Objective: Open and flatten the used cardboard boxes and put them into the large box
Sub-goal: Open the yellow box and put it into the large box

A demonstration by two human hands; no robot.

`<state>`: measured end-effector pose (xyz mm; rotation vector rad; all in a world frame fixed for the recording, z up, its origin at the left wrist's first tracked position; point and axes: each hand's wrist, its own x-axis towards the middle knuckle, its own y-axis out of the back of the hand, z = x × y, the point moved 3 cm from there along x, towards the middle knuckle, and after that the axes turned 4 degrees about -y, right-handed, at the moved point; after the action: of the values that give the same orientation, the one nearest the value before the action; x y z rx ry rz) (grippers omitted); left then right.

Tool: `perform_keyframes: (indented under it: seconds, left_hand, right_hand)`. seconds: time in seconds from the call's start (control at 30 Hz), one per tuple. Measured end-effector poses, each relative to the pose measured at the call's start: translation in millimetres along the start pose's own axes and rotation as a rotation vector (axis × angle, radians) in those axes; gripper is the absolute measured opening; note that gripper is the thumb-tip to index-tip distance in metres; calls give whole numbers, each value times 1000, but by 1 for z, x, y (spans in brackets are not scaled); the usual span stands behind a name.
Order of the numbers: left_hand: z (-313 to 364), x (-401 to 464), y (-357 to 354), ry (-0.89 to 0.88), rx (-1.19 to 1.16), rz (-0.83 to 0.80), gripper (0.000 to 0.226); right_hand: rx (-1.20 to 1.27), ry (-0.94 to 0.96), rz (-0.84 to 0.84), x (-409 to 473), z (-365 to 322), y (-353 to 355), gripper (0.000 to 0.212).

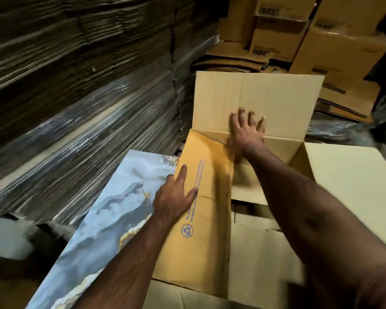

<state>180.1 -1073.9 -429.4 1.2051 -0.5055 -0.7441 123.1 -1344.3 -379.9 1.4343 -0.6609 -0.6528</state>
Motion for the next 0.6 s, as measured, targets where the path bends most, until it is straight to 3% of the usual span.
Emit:
perform_keyframes:
  seconds: [0.13,0.4,0.5,0.6]
  left_hand:
    - [-2,2,-1,15,7,-6,77]
    - [-3,4,-1,15,-20,-11,77]
    - [-4,7,1,0,-15,-6,77]
    - [-4,6,3,-6,-45,-3,76]
  right_hand:
    - [31,-53,-316,21,5,-26,86]
    - [129,7,-202,-3,13,-42,90]
    - [366,-60,-133,-58,0,-48,83]
    - [450,-83,-118,-137,-21,-68,75]
